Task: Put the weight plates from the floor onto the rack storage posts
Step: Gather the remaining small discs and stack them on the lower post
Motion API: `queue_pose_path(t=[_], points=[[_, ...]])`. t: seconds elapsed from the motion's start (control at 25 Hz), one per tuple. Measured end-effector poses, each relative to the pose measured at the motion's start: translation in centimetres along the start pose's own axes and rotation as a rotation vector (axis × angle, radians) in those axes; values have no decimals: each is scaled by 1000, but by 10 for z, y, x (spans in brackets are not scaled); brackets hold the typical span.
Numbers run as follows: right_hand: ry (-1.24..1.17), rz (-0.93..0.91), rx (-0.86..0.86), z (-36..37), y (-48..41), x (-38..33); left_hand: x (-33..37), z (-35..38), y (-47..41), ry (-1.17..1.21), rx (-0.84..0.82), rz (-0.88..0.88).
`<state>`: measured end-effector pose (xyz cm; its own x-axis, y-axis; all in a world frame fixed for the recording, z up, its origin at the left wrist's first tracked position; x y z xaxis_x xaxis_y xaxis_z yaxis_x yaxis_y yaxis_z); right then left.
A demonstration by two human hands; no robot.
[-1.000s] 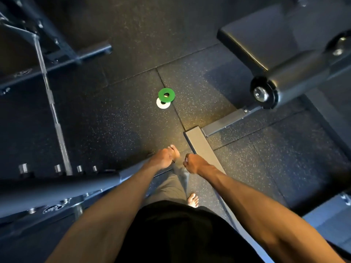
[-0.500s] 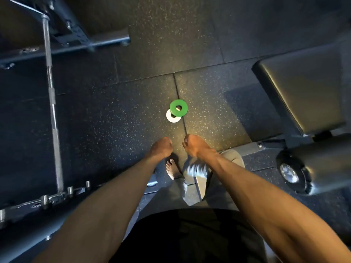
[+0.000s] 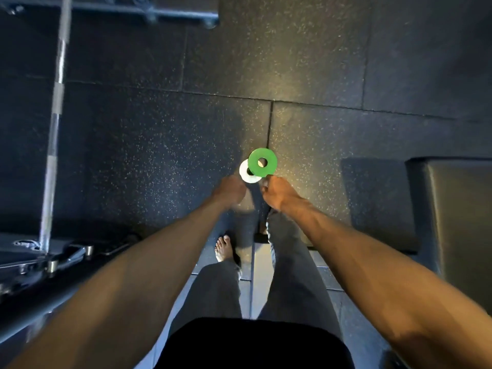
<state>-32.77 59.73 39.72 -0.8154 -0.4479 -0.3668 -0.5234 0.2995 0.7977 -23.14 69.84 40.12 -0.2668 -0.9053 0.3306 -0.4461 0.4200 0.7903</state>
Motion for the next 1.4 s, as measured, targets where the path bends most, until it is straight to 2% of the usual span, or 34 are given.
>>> queue_pose_path(t=[0.24, 0.4, 0.56, 0.68, 0.88, 1.12, 1.24, 1.4], points=[[61, -14, -28, 11, -139, 43, -12, 52, -146, 130, -29, -95], [136, -23, -84, 63, -224, 88, -56, 122, -230, 98, -62, -149], [218, -9, -69, 113, -296, 127, -97, 179, -298, 17, -12, -143], [429, -87, 7, 146, -354, 148, -119, 216, -349, -97, 92, -52], [749, -203, 158, 175, -427, 173, -121, 257, -415, -485, 206, 240], [851, -265, 272, 184, -452, 177, -132, 279, -438, -713, 329, 345], [845, -339, 259, 177, -448, 172, -127, 272, -434, -751, 305, 419], [781, -350, 222, 161, -425, 160, -114, 247, -418, -652, 150, 535]])
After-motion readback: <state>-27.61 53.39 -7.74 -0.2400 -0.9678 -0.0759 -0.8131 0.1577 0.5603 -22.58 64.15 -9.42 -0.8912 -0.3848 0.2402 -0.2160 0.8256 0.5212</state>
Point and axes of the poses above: each hand's wrist, its own y-axis away from the middle knuckle, its own z-axis out of the palm, x = y × z, the point moved 8 cm from there along -y, towards the middle knuckle, and after that the axes turned 2 degrees about -x, right-handed, at the moved point
